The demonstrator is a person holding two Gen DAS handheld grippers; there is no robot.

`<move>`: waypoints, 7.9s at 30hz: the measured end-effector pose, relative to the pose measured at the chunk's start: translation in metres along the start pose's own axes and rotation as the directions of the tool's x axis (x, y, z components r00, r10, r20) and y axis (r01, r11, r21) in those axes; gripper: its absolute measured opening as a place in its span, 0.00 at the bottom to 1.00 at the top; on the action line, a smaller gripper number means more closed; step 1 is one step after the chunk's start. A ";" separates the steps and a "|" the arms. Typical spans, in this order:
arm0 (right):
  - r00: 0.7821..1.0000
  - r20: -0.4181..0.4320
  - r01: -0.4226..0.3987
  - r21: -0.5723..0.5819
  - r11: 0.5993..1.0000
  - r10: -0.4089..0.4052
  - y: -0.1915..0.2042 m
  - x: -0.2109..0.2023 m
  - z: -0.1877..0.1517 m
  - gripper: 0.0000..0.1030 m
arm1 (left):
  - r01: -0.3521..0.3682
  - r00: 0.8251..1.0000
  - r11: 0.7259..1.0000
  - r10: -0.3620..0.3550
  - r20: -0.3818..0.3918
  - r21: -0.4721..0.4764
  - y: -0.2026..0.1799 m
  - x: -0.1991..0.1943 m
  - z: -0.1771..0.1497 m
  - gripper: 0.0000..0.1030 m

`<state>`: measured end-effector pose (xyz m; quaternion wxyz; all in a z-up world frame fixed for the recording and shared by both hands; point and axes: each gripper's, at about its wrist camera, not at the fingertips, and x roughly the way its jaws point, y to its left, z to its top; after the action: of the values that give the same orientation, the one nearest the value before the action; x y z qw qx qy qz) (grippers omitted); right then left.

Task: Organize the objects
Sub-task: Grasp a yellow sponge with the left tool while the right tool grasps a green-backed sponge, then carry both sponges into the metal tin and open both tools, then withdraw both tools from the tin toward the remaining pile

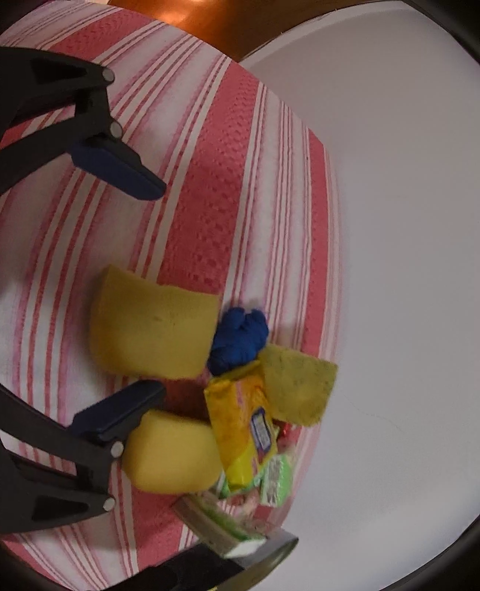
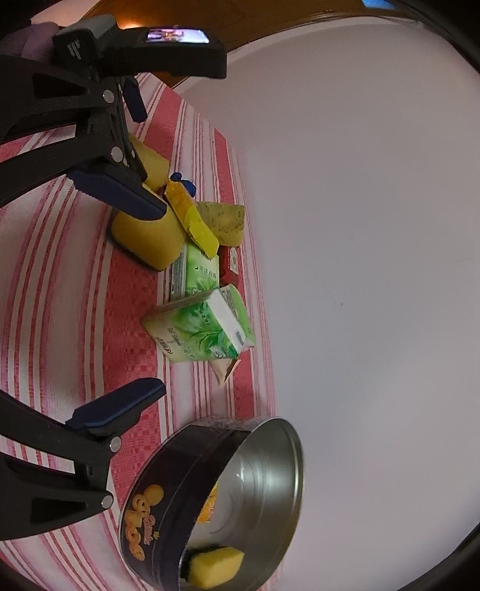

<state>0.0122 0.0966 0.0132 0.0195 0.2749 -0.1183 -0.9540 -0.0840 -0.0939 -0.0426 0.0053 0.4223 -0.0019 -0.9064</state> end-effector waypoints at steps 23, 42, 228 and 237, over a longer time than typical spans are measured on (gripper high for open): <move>0.993 -0.111 -0.039 0.000 0.999 0.039 0.027 0.035 0.001 0.86 | 0.072 0.970 0.989 -0.040 0.241 -0.127 0.034 -0.038 0.001 0.46; 0.952 -0.305 -0.060 -0.091 0.994 0.030 0.076 0.102 0.001 0.69 | 0.024 0.952 0.976 0.044 0.302 -0.217 0.053 -0.039 0.002 0.47; 0.929 0.261 0.272 0.004 0.962 -0.263 -0.030 -0.037 0.037 0.79 | -0.012 0.913 0.999 -0.004 0.407 0.037 -0.047 -0.068 0.016 1.00; 0.976 0.141 0.167 -0.016 0.986 -0.163 -0.002 0.000 0.041 0.79 | -0.086 0.925 0.995 0.100 0.367 -0.054 -0.004 -0.052 0.027 1.00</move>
<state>-0.0099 0.1076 0.0465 -0.0644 0.2164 -0.0827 -0.9707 -0.0714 -0.0892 0.0150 0.0557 0.2436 -0.0062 -0.9682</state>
